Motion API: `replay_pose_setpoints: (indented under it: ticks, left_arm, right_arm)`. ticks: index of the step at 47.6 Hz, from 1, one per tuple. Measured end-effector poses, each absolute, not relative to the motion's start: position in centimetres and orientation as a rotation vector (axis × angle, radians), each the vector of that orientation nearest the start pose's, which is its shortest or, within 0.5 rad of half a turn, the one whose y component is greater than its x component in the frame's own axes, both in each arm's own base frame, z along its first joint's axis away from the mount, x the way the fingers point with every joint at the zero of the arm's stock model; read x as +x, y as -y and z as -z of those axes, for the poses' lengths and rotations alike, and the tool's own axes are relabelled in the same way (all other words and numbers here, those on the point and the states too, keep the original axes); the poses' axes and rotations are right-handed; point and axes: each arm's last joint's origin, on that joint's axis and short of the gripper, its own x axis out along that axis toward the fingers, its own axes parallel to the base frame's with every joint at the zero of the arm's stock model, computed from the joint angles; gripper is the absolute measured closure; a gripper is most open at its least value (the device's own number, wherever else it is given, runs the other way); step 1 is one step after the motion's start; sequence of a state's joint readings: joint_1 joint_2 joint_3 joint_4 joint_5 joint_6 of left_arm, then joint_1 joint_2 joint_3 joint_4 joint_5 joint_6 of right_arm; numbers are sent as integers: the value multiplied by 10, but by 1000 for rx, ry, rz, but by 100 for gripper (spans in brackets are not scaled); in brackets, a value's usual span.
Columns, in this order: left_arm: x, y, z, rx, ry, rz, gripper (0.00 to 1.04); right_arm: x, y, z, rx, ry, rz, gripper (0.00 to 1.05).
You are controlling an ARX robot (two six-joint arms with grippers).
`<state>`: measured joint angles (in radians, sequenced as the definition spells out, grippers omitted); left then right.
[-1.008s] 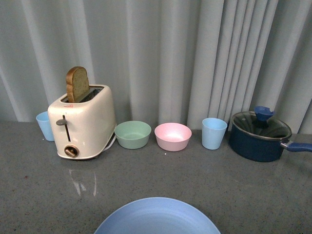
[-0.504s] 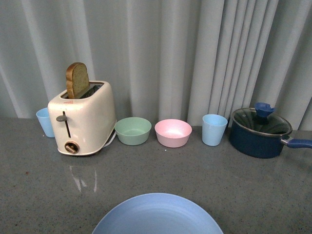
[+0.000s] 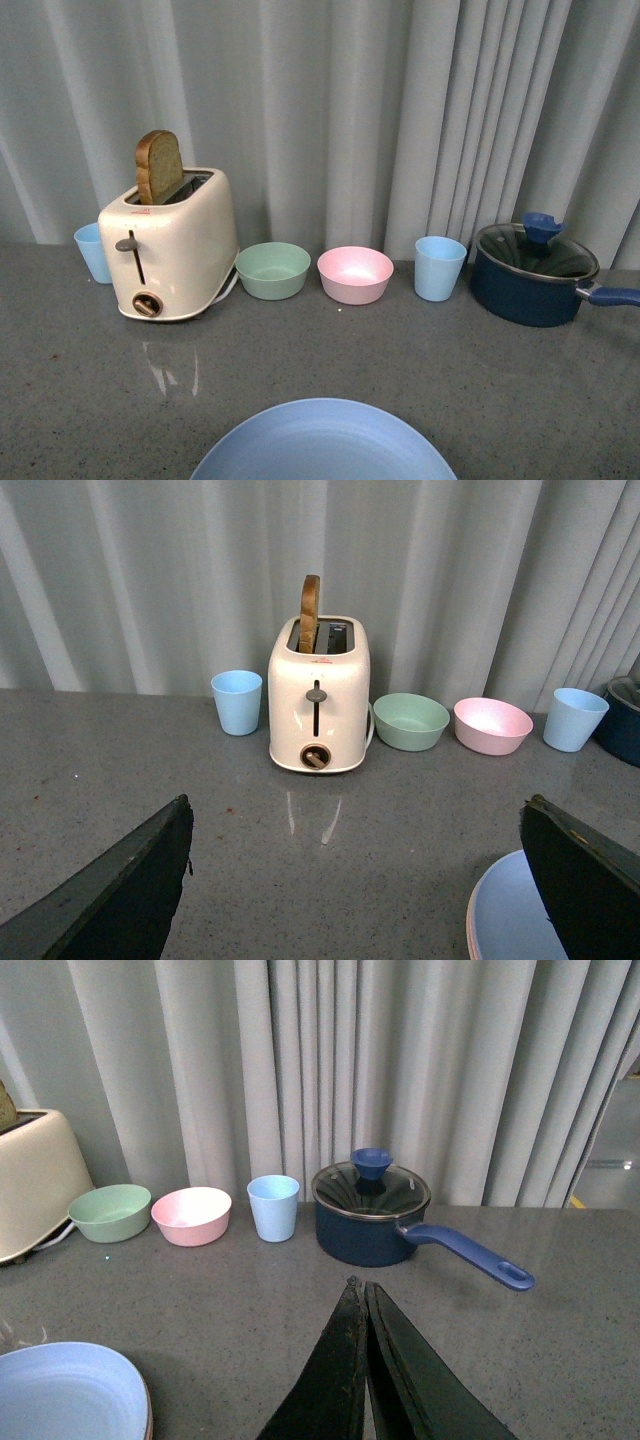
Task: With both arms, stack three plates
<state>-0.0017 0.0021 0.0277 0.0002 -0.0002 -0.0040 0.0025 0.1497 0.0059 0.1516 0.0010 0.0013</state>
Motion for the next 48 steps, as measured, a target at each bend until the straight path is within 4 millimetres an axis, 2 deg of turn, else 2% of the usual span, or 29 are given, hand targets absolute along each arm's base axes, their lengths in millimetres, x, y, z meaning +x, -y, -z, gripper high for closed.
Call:
replay_pose_setpoints:
  ticks: [6, 17, 26, 35, 42, 48]
  left_arm:
    - [96, 0, -173, -4, 25, 1, 7]
    - [96, 0, -173, -4, 26, 2, 7]
    - [96, 0, -173, -4, 27, 2, 7]
    - [96, 0, -173, -4, 27, 2, 7]
    - [96, 0, -173, -4, 27, 2, 7]
    - [96, 0, -173, -4, 27, 2, 7]
  right_arm:
    - [98, 0, -165, 1, 0, -3, 102]
    - [98, 0, -165, -1, 3, -3, 101]
    - [98, 0, -165, -1, 3, -3, 74]
    - [98, 0, -165, -1, 3, -3, 31]
    - [98, 0, -165, -1, 3, -3, 7]
    - [98, 0, -165, 0, 3, -3, 8]
